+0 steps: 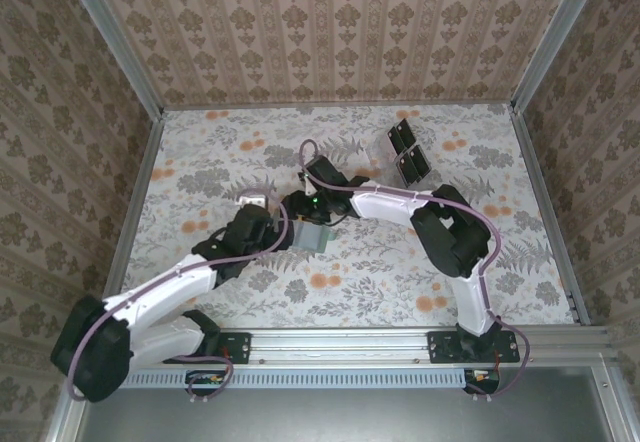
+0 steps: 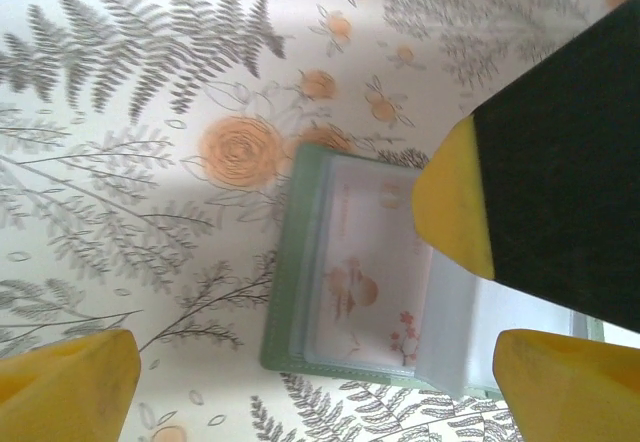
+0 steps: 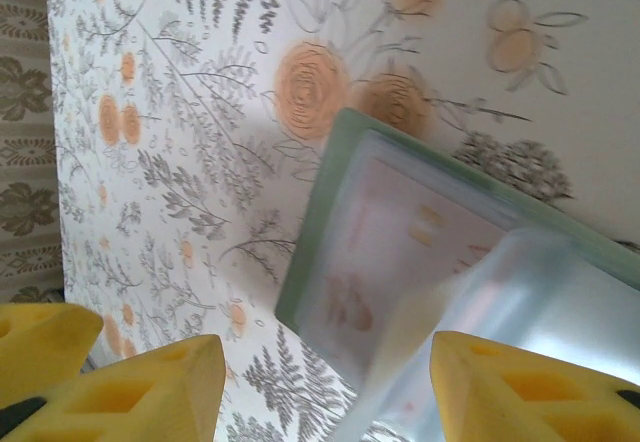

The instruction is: Put the credit cards into the card holder

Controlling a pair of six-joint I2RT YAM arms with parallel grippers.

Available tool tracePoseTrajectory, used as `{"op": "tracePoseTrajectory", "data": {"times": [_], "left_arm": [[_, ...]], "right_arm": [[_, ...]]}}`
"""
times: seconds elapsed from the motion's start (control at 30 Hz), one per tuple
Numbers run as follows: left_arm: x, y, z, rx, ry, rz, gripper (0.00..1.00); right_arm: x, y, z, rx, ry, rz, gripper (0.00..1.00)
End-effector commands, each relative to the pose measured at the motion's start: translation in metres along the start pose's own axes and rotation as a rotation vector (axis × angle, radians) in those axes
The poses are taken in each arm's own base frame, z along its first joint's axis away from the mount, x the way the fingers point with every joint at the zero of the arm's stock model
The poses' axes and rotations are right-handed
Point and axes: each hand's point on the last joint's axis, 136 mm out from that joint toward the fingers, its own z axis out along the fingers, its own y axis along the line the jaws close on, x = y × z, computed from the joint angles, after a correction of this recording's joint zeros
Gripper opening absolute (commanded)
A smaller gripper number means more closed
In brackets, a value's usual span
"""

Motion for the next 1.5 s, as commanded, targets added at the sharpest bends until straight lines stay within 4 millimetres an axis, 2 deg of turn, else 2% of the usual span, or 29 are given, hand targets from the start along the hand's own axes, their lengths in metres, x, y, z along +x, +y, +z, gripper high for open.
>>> {"op": "tracePoseTrajectory", "data": {"times": [0.0, 0.2, 0.37, 0.53, 0.67, 0.73, 0.83, 1.13, 1.17, 1.3, 1.37, 1.47], "left_arm": [[0.013, 0.025, -0.009, -0.071, 0.024, -0.058, 1.00], [0.015, 0.037, -0.016, -0.085, 0.023, -0.099, 1.00], [0.020, 0.040, -0.014, -0.084, 0.042, -0.112, 1.00], [0.020, 0.041, -0.007, -0.082, 0.057, -0.125, 1.00], [0.015, 0.037, 0.002, -0.062, 0.075, -0.130, 1.00], [0.012, 0.034, 0.009, -0.049, 0.092, -0.126, 1.00], [0.005, 0.028, 0.022, -0.025, 0.116, -0.110, 1.00], [-0.016, 0.015, 0.062, 0.010, 0.182, -0.075, 1.00], [-0.021, 0.022, 0.066, -0.003, 0.179, -0.092, 1.00], [-0.025, 0.022, 0.073, -0.003, 0.185, -0.096, 1.00], [-0.026, 0.022, 0.075, -0.003, 0.187, -0.098, 1.00], [-0.025, 0.024, 0.076, -0.012, 0.191, -0.101, 1.00]], "right_arm": [[0.008, -0.002, 0.017, 0.031, 0.060, -0.011, 0.58], [0.005, -0.009, 0.049, 0.061, 0.090, -0.026, 0.58], [0.006, -0.007, 0.049, 0.045, 0.091, -0.029, 0.58], [-0.004, 0.013, 0.027, -0.003, 0.058, -0.073, 0.58], [-0.029, 0.035, -0.017, -0.060, -0.031, -0.103, 0.59], [-0.043, 0.036, -0.044, -0.064, -0.080, -0.108, 0.59], [-0.059, 0.018, -0.085, 0.004, -0.140, -0.116, 0.59], [-0.094, -0.088, -0.185, 0.465, -0.250, -0.167, 0.56], [-0.099, -0.098, -0.195, 0.522, -0.265, -0.181, 0.54], [-0.121, -0.124, -0.217, 0.693, -0.295, -0.236, 0.45], [-0.131, -0.134, -0.221, 0.747, -0.298, -0.252, 0.39], [-0.146, -0.149, -0.221, 0.808, -0.295, -0.265, 0.37]]}}
